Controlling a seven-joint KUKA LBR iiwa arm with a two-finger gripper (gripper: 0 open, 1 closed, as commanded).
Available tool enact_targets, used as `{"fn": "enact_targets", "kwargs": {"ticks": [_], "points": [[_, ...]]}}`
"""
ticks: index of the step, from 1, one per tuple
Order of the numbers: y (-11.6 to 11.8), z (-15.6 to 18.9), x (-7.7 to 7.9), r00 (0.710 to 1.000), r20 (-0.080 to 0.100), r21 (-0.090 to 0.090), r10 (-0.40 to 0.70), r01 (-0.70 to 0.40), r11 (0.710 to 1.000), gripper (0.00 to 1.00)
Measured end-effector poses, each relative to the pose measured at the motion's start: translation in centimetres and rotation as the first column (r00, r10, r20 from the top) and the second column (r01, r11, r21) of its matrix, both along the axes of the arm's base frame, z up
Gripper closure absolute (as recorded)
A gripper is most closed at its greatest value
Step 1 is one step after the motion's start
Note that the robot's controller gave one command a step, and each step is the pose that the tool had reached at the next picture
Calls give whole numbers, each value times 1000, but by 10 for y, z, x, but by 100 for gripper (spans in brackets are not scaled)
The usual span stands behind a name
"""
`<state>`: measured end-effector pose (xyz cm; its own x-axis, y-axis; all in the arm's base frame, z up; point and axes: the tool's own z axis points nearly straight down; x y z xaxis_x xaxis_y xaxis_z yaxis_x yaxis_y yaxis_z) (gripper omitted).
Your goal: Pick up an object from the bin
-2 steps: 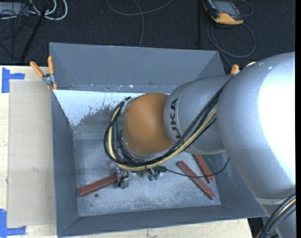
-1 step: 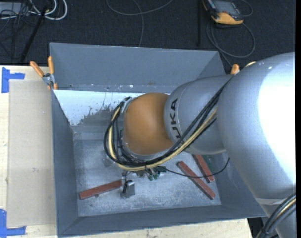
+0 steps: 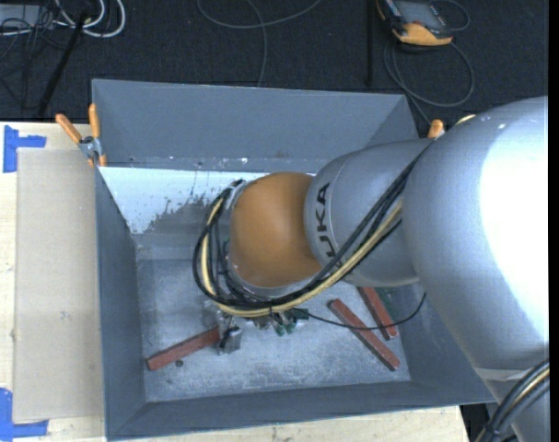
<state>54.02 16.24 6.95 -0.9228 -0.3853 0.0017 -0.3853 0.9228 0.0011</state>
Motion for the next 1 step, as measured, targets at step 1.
{"fn": "enact_targets", "kwargs": {"ticks": [1], "points": [[-19,239,14,996,14,2,90,-90,996,100]]}}
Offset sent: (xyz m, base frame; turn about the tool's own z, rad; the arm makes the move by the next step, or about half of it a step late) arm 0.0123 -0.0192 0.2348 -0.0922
